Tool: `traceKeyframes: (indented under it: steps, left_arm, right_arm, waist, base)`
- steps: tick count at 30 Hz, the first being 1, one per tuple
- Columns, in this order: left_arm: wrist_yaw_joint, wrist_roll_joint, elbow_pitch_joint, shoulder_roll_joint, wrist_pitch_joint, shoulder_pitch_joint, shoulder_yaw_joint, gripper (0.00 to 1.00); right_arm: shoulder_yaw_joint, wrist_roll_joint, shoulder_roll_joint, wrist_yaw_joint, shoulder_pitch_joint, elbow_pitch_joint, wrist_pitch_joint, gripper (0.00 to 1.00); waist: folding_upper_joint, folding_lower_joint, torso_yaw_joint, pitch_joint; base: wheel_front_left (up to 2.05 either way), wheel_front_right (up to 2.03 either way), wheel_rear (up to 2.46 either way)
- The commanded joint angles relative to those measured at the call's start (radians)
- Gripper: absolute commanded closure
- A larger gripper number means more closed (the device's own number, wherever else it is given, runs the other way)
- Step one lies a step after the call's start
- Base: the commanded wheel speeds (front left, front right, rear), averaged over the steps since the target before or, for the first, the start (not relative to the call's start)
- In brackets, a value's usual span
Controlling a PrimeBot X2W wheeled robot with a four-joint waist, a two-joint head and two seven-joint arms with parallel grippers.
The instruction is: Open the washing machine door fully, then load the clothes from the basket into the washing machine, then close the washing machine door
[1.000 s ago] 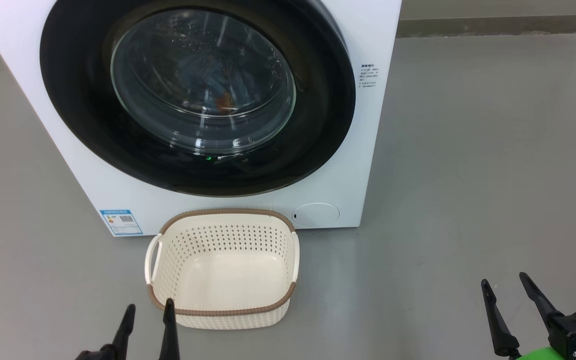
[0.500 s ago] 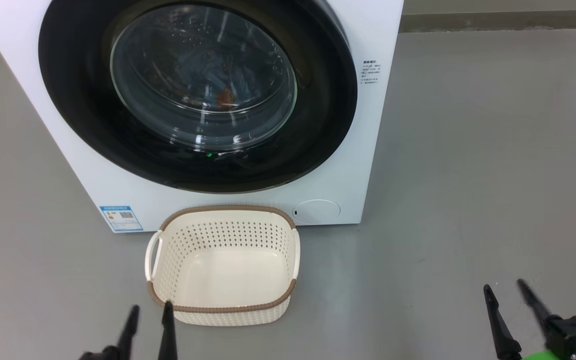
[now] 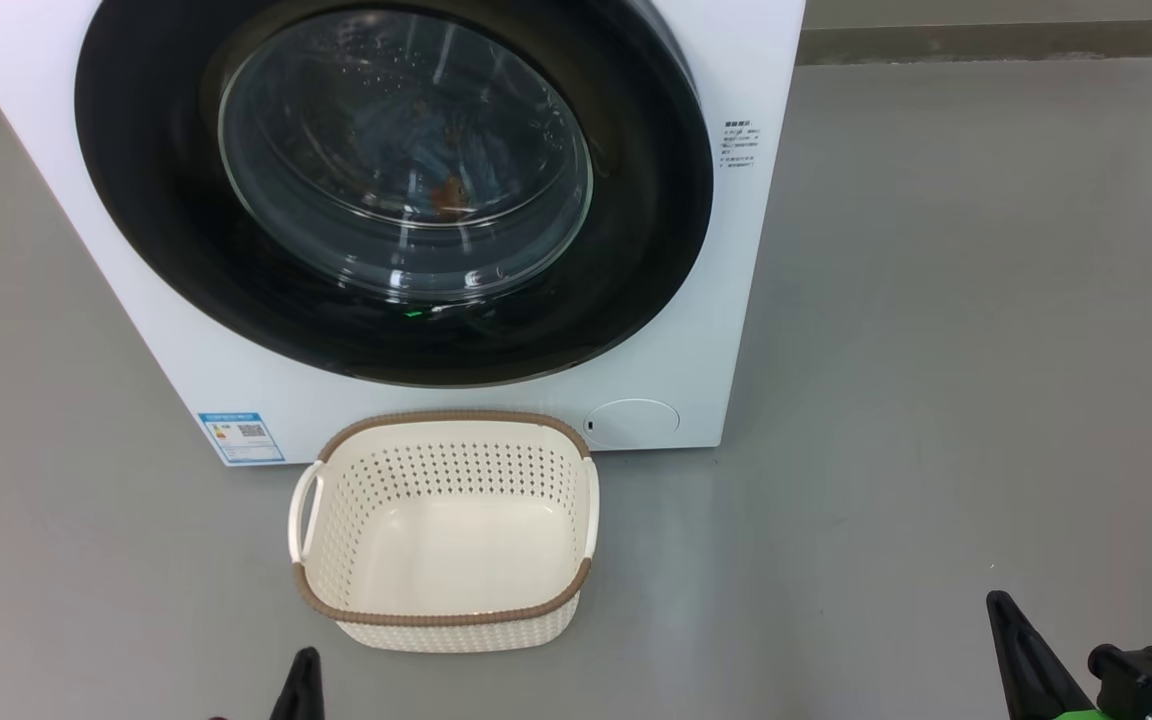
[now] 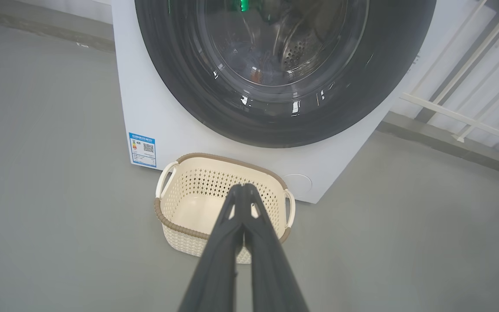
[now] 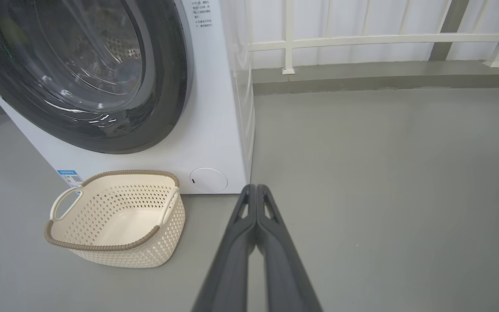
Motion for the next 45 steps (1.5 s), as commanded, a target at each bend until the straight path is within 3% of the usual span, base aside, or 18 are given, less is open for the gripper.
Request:
traceKeyframes:
  steps: [1,5,45]
  left_arm:
    - [-0.007,-0.038,-0.015,0.009,0.006,-0.031,0.014,1.0]
    - [-0.016,-0.124,-0.007,0.014,0.025,-0.046,0.027,1.0]
    - [-0.058,-0.536,0.02,0.03,0.129,-0.114,0.1,1.0]
  right_arm:
    - [0.0,0.044,-0.006,-0.001,-0.018,-0.023,0.006,1.0]
    - [0.002,0.145,-0.003,-0.001,-0.028,-0.023,0.028,1.0]
    - [0.009,0.636,0.014,-0.003,-0.082,-0.022,0.143,1.0]
  waist:
    - [0.0,-0.0001,-0.001,0.001]
    - [0.0,-0.0002,-0.002,0.002]
    - [0.0,-0.0002,-0.012,0.006]
  base:
    - [0.0,0.0,0.0]
    - [0.0,0.0,0.0]
    - [0.0,0.0,0.0]
